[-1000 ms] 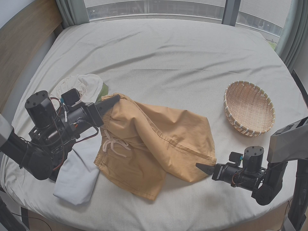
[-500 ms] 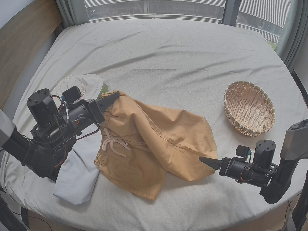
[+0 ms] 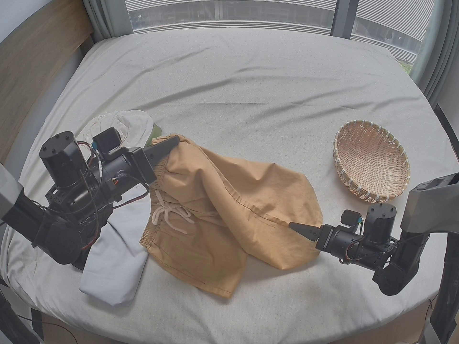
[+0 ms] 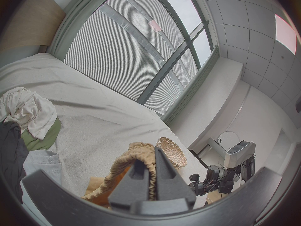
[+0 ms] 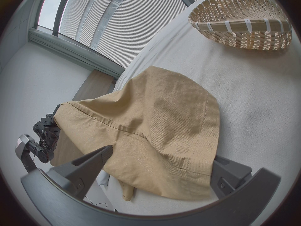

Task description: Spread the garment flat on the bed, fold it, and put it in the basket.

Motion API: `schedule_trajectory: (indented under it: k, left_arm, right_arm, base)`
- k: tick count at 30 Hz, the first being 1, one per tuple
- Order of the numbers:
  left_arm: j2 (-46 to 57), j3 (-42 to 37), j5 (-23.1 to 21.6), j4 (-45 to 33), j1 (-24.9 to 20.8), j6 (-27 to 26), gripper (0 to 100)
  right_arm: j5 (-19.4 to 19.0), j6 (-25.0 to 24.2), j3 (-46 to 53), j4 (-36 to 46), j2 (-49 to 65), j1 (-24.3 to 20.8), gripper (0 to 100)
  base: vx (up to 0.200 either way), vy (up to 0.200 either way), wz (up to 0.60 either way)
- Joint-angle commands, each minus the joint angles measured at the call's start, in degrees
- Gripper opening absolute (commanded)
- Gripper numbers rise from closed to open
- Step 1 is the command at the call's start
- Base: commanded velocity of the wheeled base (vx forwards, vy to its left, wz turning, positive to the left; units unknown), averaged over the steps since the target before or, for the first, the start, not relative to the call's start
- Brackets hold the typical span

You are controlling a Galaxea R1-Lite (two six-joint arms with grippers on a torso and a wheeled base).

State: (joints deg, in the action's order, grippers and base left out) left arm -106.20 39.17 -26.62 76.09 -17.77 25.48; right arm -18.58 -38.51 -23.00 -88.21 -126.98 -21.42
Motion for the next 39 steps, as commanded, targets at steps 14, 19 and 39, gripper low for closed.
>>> schedule_trajectory:
  k: [14, 19, 39]
  left_arm:
    - [0.12, -0.32, -0.01, 0.11, 0.02, -0.08, 0]
    - [0.21, -0.58, -0.09, 0.11, -0.07, 0.01, 0]
    - [8.82, -11.04, -8.09, 7.31, -7.36, 0.01, 0]
  right_arm:
    - [-0.05, -0.07, -2.22, -0.12, -2.05, -1.26, 0]
    - [-0.14, 0.01, -1.08, -0.12, -0.46, -1.26, 0]
    - [-0.23, 2.12, 13.34, 0.14, 30.74, -1.43, 0]
  base:
    - [0.000, 0.000, 0.00]
    - [0.000, 0.000, 0.00]
    - [0.000, 0.000, 0.00]
